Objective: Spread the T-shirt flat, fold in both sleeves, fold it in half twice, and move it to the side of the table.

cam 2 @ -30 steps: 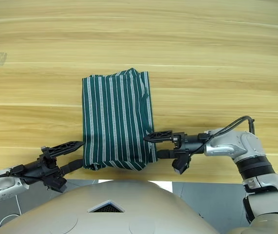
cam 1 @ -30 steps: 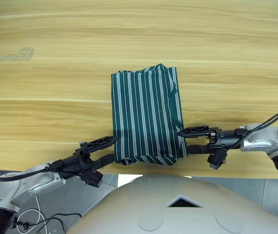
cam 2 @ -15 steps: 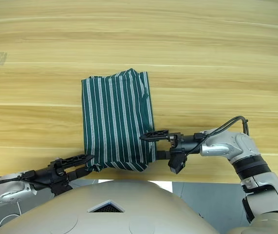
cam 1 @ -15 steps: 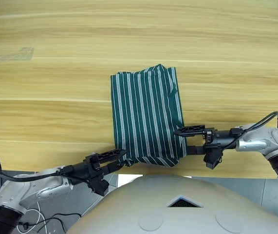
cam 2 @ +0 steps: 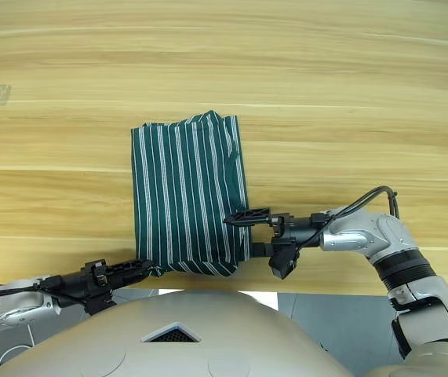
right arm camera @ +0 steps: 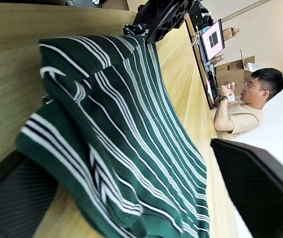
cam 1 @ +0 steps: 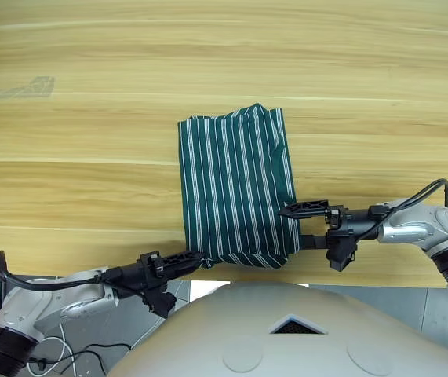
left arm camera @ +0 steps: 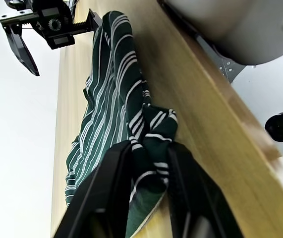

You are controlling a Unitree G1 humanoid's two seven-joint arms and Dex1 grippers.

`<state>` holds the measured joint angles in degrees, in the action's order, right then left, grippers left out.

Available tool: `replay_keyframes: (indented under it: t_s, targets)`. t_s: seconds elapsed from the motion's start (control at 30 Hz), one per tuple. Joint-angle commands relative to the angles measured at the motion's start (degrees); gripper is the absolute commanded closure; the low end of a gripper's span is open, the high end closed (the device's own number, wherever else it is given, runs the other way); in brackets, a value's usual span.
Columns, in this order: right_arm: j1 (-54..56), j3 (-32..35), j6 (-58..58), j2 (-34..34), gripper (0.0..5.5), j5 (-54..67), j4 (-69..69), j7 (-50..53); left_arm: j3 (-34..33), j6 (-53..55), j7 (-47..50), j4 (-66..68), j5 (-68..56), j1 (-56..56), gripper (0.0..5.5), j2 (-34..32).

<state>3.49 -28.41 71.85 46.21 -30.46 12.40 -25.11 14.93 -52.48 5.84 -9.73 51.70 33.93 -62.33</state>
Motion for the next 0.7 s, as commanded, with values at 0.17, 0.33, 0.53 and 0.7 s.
replay_keyframes:
  t_s: [0.17, 0.33, 0.53, 0.7]
  targets:
    - [-1.6, -2.0, -2.3, 2.0, 2.05, -2.2, 1.2, -3.0, 3.6, 3.2, -4.4, 5.3, 8.2, 2.0, 4.97, -0.3]
    - [-1.8, -2.3, -2.6, 2.1, 3.00, -2.0, 1.4, -3.3, 3.7, 3.3, -4.4, 5.0, 8.1, 1.9, 5.16, -0.1]
    - [-1.7, -2.1, -2.7, 1.9, 4.20, -2.3, 1.3, -3.4, 3.4, 3.5, -4.6, 4.7, 7.7, 1.3, 5.27, -0.1]
    - [-1.5, -2.1, -2.7, 1.7, 5.06, -2.3, 1.5, -3.5, 3.1, 3.5, -4.8, 4.4, 7.3, 0.8, 5.29, -0.2]
